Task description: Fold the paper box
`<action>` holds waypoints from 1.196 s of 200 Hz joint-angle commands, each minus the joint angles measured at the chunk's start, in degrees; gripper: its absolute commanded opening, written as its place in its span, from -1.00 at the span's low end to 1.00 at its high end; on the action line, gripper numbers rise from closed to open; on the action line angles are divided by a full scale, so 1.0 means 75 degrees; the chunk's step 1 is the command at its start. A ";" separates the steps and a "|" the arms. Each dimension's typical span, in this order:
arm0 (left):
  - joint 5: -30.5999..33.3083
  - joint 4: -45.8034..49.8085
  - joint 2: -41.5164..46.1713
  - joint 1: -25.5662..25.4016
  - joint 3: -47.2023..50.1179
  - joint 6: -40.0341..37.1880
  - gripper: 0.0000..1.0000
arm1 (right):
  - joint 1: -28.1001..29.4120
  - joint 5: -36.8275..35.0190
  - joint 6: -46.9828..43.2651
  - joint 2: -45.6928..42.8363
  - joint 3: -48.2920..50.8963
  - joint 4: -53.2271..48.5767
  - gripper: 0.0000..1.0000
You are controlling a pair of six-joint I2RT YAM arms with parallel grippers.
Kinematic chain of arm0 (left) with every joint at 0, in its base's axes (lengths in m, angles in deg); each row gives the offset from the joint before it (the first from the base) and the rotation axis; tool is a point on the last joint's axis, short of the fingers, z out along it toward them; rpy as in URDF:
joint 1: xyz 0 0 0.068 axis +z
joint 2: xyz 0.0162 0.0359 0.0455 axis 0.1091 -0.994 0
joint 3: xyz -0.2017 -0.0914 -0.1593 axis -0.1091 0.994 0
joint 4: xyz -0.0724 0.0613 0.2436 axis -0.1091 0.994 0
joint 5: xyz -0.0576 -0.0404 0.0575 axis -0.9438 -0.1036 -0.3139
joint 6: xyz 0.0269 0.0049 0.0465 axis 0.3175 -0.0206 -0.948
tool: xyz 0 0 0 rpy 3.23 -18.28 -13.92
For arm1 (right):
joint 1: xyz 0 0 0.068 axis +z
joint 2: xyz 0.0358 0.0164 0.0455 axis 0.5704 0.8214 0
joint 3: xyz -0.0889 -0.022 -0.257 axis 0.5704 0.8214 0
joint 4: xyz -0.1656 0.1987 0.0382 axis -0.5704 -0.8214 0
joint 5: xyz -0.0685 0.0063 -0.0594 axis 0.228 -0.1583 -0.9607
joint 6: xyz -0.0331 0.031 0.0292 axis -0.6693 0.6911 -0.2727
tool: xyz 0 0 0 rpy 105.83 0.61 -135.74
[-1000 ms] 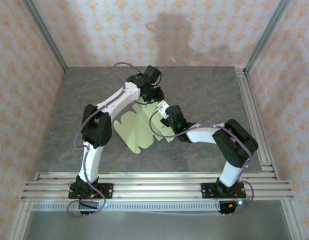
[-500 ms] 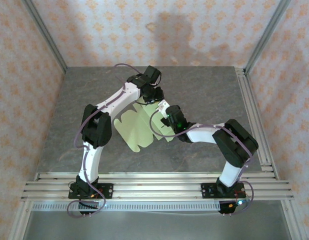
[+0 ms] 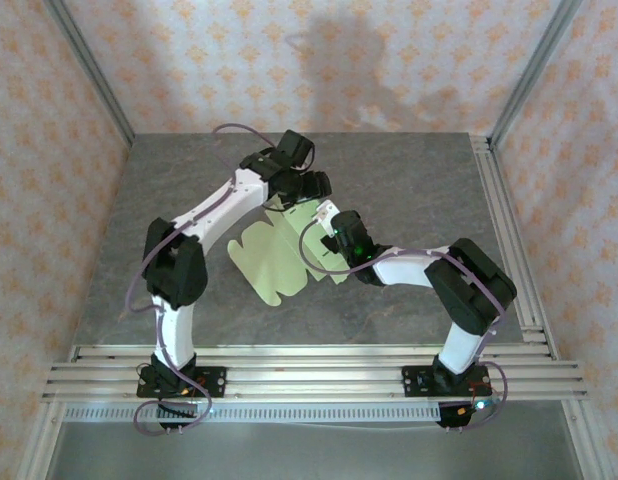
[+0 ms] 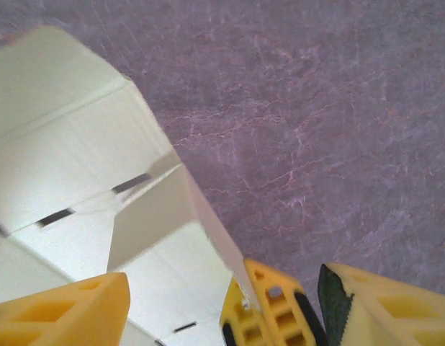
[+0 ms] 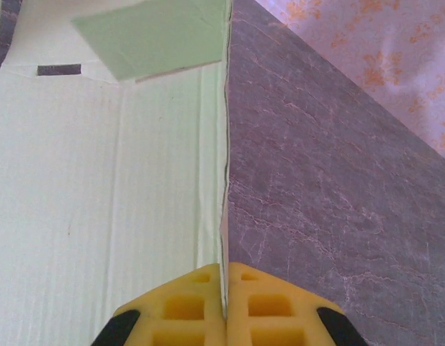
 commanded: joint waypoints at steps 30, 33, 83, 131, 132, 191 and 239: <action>0.1453 -0.0758 0.2377 0.0384 0.1996 -0.0531 0.82 | -0.0223 0.0867 0.0882 -0.0343 -0.0018 0.0029 -1.00; 0.1454 -0.0831 0.2508 0.0451 0.2127 -0.0531 0.84 | -0.0238 0.0942 0.0929 -0.0357 -0.0011 0.0036 -1.00; 0.0407 -0.2234 0.3869 0.2191 0.4578 -0.0791 0.88 | -0.0666 0.2123 0.1826 -0.0634 0.0159 0.0338 -1.00; -0.0507 -0.2406 0.3152 0.3266 0.4771 -0.0984 0.33 | -0.0695 0.2304 0.1940 -0.0744 0.0264 0.0434 -1.00; -0.0528 -0.2411 0.3121 0.3276 0.4760 -0.0986 0.32 | -0.0695 0.2311 0.1934 -0.0741 0.0264 0.0431 -1.00; -0.0917 -0.1757 0.1277 0.3281 0.3255 -0.2048 -0.12 | -0.0696 0.2723 0.1846 -0.0783 0.0213 0.0290 -1.00; -0.2261 -0.2154 0.0811 0.3252 0.3179 -0.1745 -0.11 | -0.0705 0.2734 0.1887 -0.0707 0.0060 0.0241 -1.00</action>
